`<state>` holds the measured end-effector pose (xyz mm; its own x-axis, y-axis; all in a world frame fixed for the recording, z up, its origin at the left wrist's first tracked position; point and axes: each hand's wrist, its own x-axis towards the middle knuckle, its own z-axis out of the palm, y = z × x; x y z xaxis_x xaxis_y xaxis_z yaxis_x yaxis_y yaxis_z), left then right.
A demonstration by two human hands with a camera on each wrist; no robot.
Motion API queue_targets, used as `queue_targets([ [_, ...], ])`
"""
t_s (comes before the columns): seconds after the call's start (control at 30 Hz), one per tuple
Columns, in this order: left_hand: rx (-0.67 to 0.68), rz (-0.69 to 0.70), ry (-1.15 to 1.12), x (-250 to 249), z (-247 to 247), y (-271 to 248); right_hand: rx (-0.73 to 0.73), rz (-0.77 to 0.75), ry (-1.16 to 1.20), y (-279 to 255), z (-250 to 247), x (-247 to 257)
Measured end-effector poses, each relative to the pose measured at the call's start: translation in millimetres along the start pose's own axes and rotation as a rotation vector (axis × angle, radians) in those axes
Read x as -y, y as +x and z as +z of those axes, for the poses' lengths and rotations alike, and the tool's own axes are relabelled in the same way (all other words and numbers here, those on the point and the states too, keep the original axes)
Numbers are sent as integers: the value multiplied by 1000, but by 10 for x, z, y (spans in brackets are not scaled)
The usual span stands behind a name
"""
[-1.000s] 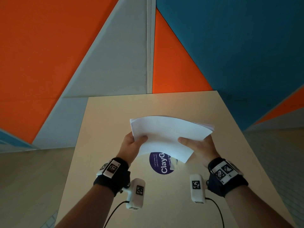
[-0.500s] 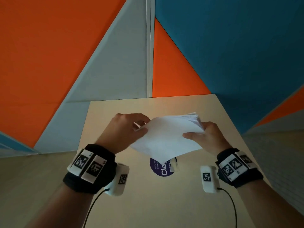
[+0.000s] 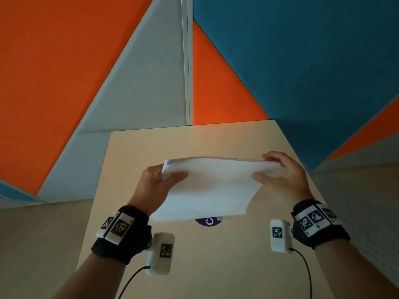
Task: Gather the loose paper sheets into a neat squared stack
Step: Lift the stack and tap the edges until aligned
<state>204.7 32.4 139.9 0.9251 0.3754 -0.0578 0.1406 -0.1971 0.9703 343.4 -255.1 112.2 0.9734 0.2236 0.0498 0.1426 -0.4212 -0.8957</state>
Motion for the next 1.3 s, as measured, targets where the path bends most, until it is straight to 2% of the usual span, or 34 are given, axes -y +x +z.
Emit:
queue_targets([
  [0.07,-20,-94,-150,132,17,-16,35,118,222,-18,7,-158],
  [0.13,-25,-149,-260,226,76,-26,118,202,347,-61,83,-240],
  [0.33,-63,-164,-337,478,154,-39,152,218,359,-183,281,-307],
  [0.57,-121,-178,-178,744,170,-81,185,278,286,-269,424,-473],
  [0.7,-216,-111,-255,698,215,-84,193,275,289,-295,418,-466],
  [0.83,-250,-7,-332,599,259,-91,175,285,313,-297,425,-515],
  [0.93,-285,-38,-408,539,322,-105,161,320,319,-322,472,-534],
  [1.1,-314,-51,-388,460,323,-71,121,289,363,-316,465,-482],
  [1.3,-387,-28,-325,468,315,-88,168,285,358,-318,492,-480],
])
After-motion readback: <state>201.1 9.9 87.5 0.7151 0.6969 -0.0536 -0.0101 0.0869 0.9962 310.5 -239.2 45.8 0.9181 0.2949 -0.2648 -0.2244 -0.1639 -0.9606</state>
